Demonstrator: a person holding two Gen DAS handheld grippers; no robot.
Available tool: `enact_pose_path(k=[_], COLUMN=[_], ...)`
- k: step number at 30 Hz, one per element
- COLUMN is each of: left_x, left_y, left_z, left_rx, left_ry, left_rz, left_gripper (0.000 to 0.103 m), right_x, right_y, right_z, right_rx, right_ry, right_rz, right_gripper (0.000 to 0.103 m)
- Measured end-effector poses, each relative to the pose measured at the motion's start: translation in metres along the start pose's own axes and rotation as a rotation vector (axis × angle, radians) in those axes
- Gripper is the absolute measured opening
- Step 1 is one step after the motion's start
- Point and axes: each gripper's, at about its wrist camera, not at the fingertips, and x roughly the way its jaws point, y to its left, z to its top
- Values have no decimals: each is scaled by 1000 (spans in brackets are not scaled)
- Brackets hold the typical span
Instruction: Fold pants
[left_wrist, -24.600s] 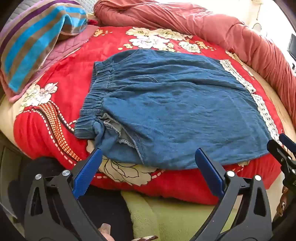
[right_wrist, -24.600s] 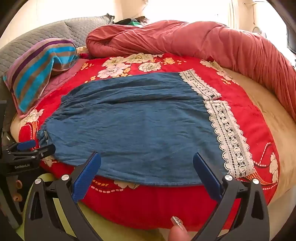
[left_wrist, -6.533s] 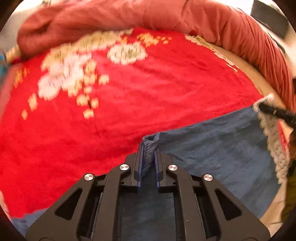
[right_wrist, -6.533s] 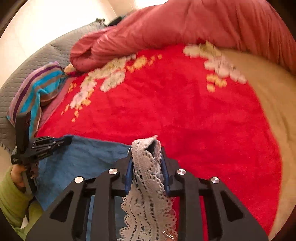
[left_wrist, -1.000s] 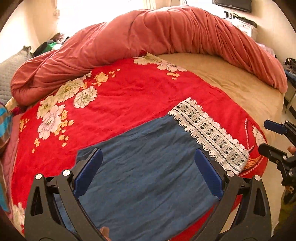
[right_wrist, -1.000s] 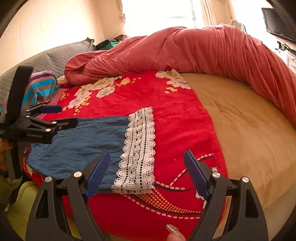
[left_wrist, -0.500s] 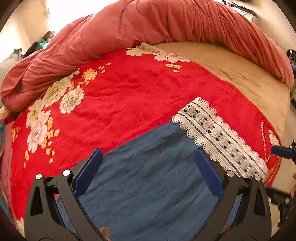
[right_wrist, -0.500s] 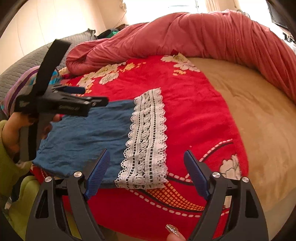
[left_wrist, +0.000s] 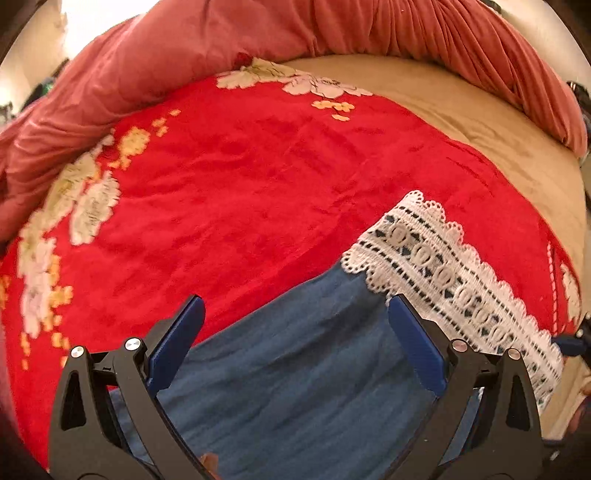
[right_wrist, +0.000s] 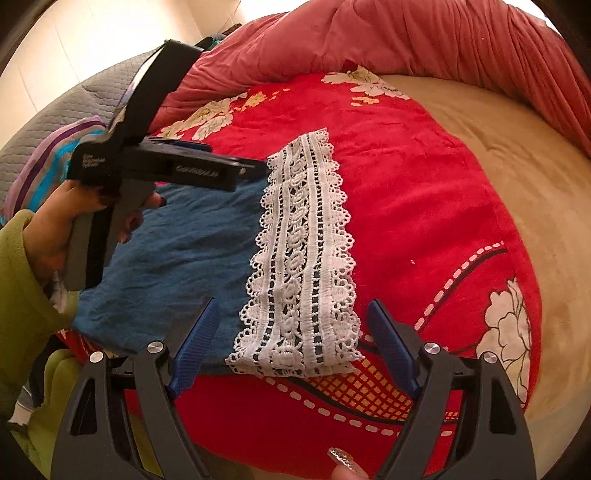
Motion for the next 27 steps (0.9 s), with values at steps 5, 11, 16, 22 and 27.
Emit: enact_pose_path(k=[5,11,16,22,27], left_x=[12,16,21,24,20], left_y=[-2,-9,-6,-9,-18], left_z=[3,-2,-2,-1,-1], left_rx=[-2,15,0,14,32], left_ry=[10,10,17,15,28], left_rz=[-63,-127,-153,-179,-205], left_gripper=[79,55,59,44,20], right_x=[3,9,16,21,27], right_y=[-2,4,2,0,0], right_z=[2,3,9,11,14], right_rx=[17,2,19,24,25], right_ry=[1,4,-12,-24,-25], right_rz=[41,77,75,92,136], right_gripper=[82,80,63,42,30])
